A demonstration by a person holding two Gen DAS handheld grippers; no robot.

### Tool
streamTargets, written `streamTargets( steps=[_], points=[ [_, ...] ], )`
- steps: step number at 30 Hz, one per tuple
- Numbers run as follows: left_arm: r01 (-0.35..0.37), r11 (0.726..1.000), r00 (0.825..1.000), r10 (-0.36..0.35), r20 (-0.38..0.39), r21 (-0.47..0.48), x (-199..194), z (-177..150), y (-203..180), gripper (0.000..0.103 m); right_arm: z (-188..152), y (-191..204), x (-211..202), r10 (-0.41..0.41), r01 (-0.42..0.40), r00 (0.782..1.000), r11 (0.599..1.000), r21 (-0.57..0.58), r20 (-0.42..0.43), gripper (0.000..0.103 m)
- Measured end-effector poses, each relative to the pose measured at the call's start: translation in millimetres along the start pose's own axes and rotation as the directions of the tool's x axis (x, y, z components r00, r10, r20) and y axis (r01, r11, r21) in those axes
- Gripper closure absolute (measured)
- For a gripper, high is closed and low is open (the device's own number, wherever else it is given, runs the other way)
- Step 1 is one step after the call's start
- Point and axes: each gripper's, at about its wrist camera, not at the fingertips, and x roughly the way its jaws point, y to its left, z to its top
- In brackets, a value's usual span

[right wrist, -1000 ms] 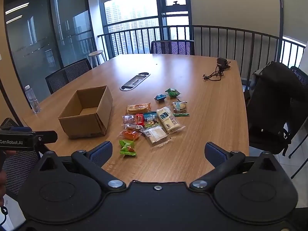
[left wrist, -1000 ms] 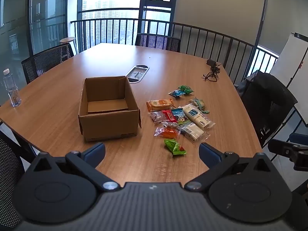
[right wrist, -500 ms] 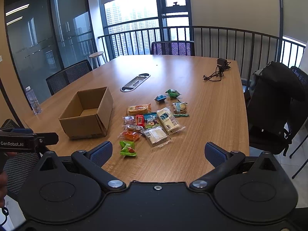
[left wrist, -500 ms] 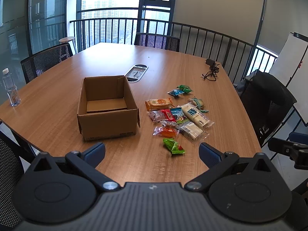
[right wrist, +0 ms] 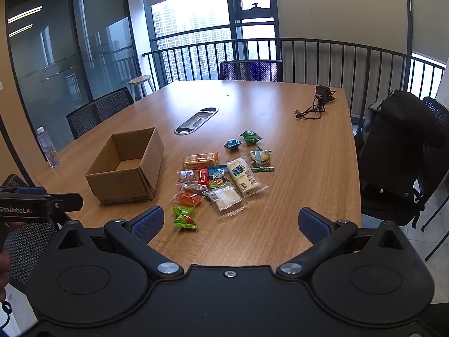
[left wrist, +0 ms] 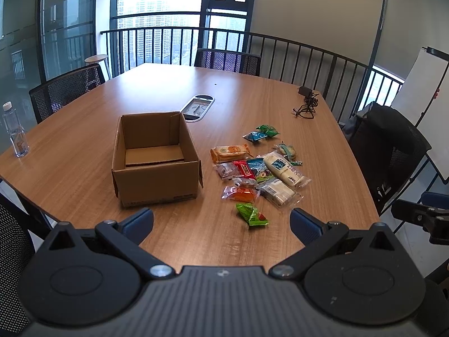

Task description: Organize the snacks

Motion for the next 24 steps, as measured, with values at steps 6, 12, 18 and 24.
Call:
streamTargets(
  steps=[6, 12, 18, 24],
  points=[
    [0.002, 1.000, 1.000, -0.002, 0.000, -0.003, -2.1, 2.6, -0.7, 0.000, 5.1, -1.3, -2.9, -0.003, 0.003, 1.000, 1.000, -0.006, 0.000, 0.000],
    [0.004, 1.000, 1.000, -0.004, 0.002, -0.004, -4.3, 6.7, -2.2, 0.000, 11.0, -4.2, -5.2, -0.006, 0.006, 1.000, 1.000, -0.009, -0.001, 0.000],
    [0.005, 1.000, 1.000, -0.005, 0.001, -0.004, -5.4, 10.3, -4.0, 0.000, 11.2, -6.3, -5.4, -0.002, 0.002, 1.000, 1.000, -0.007, -0.007, 0.000],
    [0.006, 1.000, 1.000, -0.006, -0.008, -0.003, -6.0, 12.2, -5.2, 0.000, 12.3, -8.3, -4.2, 0.003, -0.003, 1.000, 1.000, -0.003, -0.015, 0.000]
  ],
)
